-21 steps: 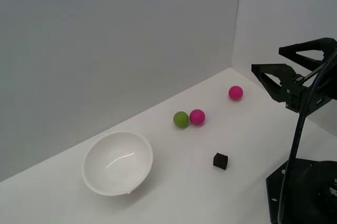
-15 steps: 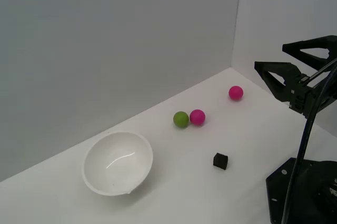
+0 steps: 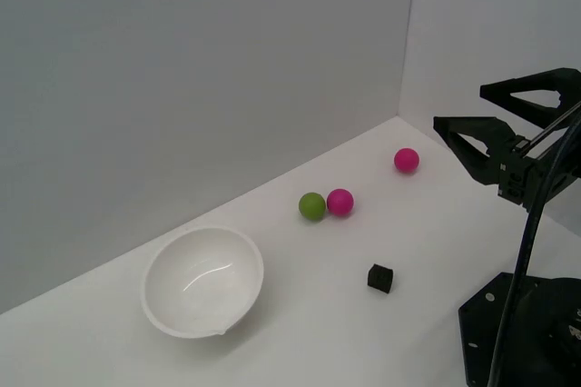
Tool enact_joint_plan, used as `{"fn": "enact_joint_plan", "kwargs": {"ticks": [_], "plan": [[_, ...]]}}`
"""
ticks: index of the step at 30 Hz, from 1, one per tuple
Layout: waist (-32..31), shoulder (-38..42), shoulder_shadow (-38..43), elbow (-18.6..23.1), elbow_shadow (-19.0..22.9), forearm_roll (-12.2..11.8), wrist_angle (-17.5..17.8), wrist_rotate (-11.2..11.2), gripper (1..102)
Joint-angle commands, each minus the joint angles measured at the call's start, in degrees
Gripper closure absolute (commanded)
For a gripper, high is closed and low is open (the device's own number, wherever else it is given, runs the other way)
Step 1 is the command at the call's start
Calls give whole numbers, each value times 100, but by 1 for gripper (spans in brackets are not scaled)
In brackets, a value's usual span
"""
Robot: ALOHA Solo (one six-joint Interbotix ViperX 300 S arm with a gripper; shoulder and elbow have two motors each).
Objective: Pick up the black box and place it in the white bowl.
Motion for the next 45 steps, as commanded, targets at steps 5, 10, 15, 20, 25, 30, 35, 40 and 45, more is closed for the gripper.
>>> {"fn": "enact_joint_plan", "kwargs": {"ticks": [5, 10, 15, 20, 25, 30, 35, 40, 45], "plan": [[-141, -615, -615, -519, -519, -97, 176, -88, 10], [-413, -1081, -1072, -563, -580, -97, 237, -88, 12], [-765, -1564, -1591, -589, -598, -97, 281, -97, 12], [-1116, -2136, -2145, -615, -624, -97, 299, -97, 12], [-1477, -2566, -2575, -633, -659, -97, 316, -97, 12], [-1819, -2971, -2988, -677, -686, -88, 352, -97, 12], [-1898, -3270, -3287, -703, -721, -53, 352, -97, 12], [-1907, -3551, -3568, -703, -729, -53, 352, -97, 12], [-1898, -3876, -3894, -703, -729, -53, 352, -97, 12]]}}
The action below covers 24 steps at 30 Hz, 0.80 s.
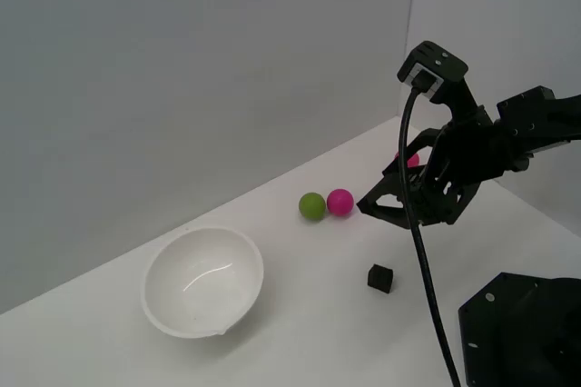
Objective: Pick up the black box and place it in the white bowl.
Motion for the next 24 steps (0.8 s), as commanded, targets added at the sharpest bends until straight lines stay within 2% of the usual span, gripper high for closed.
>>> {"fn": "enact_joint_plan", "kwargs": {"ticks": [1, 16, 24], "plan": [[0, -105, -105, -123, -141, -53, 35, 0, 12], [132, -1160, -1160, -158, -176, -53, 44, 9, 12], [132, -1477, -1477, -281, -299, -53, 299, 26, 12]]}}
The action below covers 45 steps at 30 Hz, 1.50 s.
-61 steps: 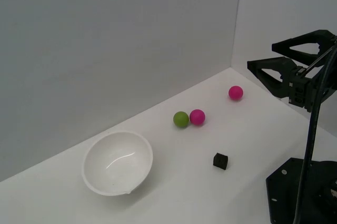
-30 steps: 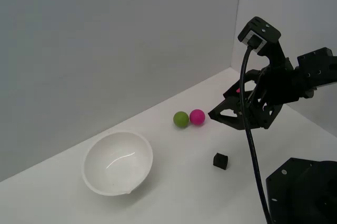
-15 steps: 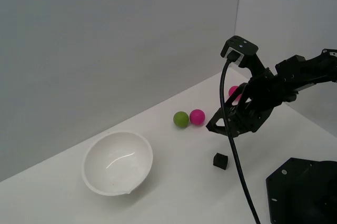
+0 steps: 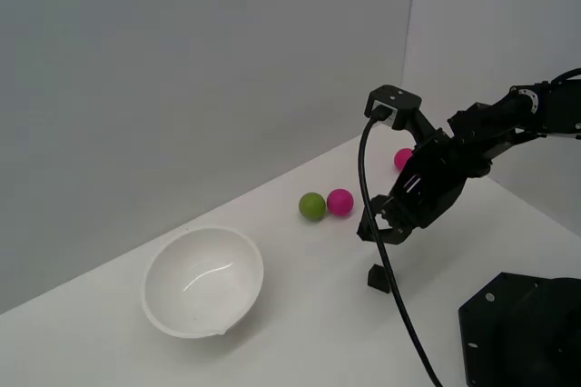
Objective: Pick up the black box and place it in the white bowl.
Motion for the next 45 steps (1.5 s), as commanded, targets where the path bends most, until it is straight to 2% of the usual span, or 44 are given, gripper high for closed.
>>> {"fn": "enact_joint_plan", "kwargs": {"ticks": [1, 5, 8, 11, 23, 33, 45], "plan": [[-62, 44, 53, -149, -185, -53, 114, 26, 12], [-62, -70, -53, -369, -404, -53, 404, 26, 12], [-53, -176, -167, -659, -686, -35, 861, 26, 12], [-18, -387, -369, -853, -879, 132, 1336, 26, 12], [-44, -976, -976, -896, -923, 387, 1503, 26, 12], [-264, -1582, -1573, -888, -905, 387, 1705, 26, 12], [-396, -2021, -1995, -861, -870, 369, 1714, 26, 13]]}}
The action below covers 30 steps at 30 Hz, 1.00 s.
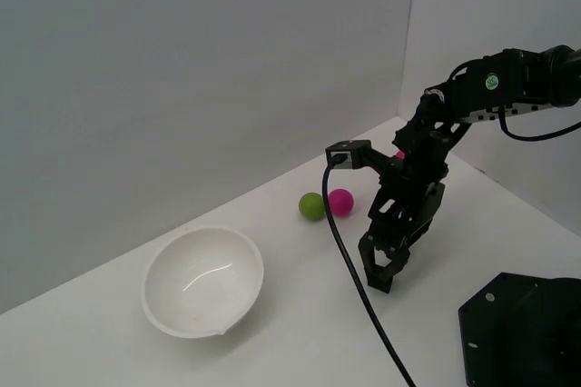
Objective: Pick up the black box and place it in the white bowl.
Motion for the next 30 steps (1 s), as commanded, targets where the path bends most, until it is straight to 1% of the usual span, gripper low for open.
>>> {"fn": "enact_joint_plan", "kwargs": {"ticks": [1, 4, 8, 18, 27, 29, 30], "plan": [[-97, -9, 18, -35, -44, -62, 53, 35, 13], [-114, -79, -44, -18, -35, -97, 53, 35, 15], [-132, -149, -114, -18, -35, -114, 44, 35, 24], [-264, -369, -334, -26, -35, -185, 9, 35, 26], [-264, -422, -387, -18, -26, -193, 0, 35, 34], [-264, -422, -387, -18, -35, -193, 0, 35, 38], [-264, -431, -387, -26, -26, -193, 0, 35, 43]]}}
